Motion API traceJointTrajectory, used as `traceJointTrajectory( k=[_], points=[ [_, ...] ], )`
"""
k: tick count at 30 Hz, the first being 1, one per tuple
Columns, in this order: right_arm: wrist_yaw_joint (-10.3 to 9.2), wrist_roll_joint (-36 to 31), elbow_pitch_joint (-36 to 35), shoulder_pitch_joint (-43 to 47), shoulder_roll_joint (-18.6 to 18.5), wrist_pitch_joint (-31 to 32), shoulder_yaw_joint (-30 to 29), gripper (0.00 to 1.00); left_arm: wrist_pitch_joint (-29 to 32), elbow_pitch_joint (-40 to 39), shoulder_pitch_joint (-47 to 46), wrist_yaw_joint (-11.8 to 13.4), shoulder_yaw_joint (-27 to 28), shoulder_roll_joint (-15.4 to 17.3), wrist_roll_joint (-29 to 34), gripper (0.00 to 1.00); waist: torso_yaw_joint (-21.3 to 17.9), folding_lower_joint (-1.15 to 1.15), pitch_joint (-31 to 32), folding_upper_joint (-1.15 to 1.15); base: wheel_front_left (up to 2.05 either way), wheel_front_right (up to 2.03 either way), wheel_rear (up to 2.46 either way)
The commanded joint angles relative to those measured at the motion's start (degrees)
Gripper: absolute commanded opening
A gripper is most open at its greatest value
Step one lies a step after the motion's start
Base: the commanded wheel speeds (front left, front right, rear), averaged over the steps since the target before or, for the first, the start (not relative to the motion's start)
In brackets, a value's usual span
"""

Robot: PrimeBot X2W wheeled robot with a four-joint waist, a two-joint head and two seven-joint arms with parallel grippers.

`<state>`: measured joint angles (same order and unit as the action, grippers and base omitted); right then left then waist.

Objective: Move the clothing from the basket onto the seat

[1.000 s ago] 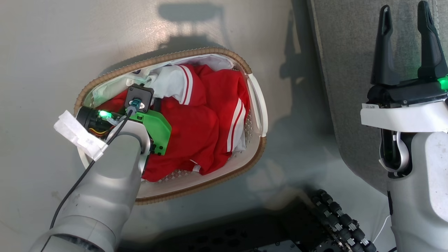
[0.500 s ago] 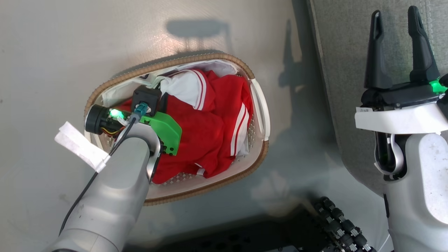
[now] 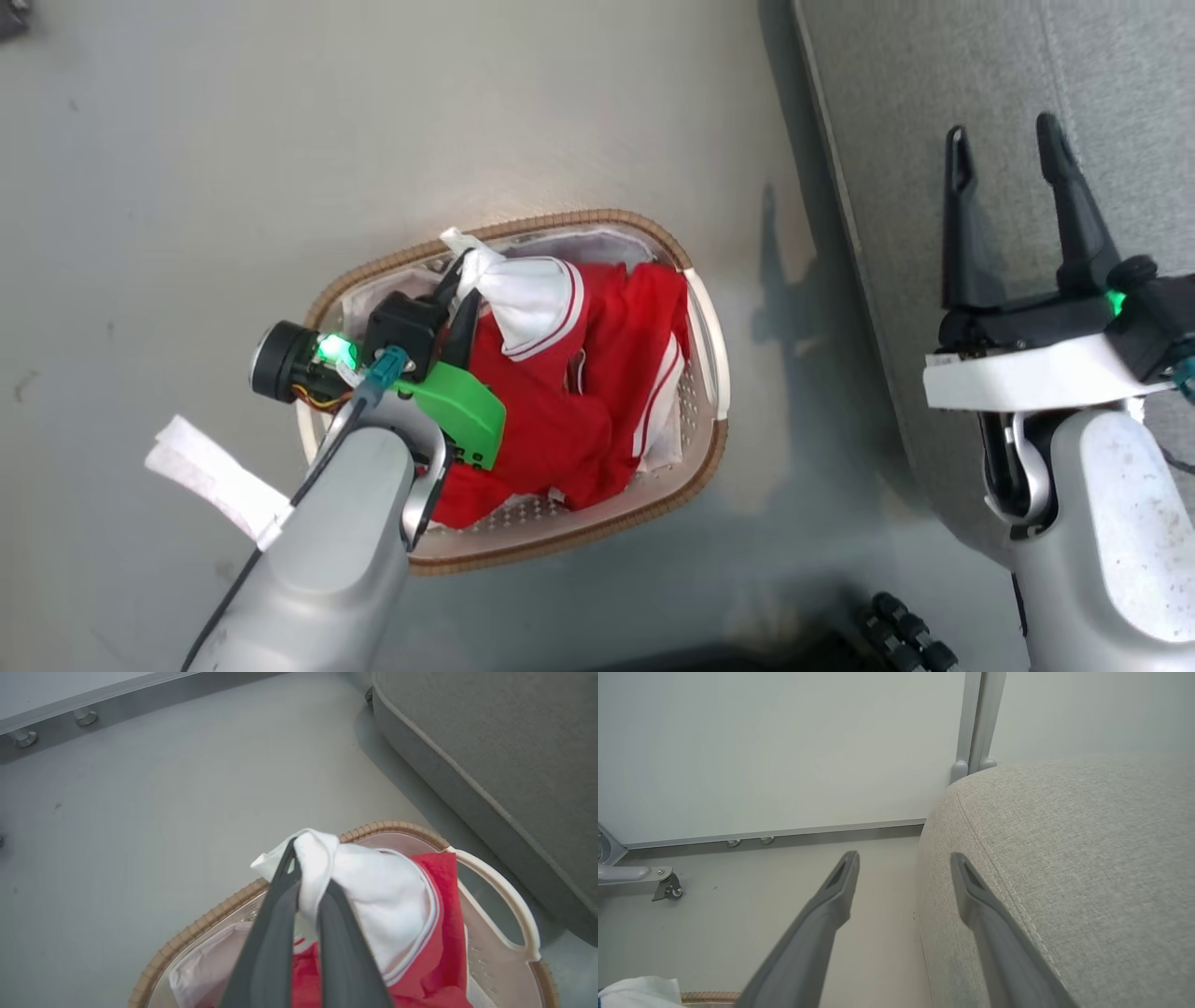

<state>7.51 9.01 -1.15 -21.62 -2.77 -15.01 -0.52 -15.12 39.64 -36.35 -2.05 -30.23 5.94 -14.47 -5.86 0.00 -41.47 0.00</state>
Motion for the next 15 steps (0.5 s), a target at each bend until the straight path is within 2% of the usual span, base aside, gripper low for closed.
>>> traceJointTrajectory(
  k=[1,8,15],
  points=[
    [-0.04,-0.49,0.48,1.40,-0.21,-0.27,0.07,1.00,-0.04,-1.45,1.62,-0.45,0.28,0.18,0.35,0.00,2.02,0.00,6.02,0.00,0.00,0.00,0.00],
    [-0.04,-2.19,2.04,6.08,-0.22,-0.26,0.58,1.00,-0.05,-7.81,5.75,-1.59,0.72,1.18,1.61,0.00,3.62,0.00,15.39,0.00,0.00,0.00,0.00],
    [-0.05,-3.30,3.27,10.73,-0.22,-0.26,1.87,1.00,0.28,-12.47,6.84,-2.58,-0.17,3.91,2.68,0.00,3.97,0.00,25.08,0.00,0.00,0.00,0.00]
  ],
)
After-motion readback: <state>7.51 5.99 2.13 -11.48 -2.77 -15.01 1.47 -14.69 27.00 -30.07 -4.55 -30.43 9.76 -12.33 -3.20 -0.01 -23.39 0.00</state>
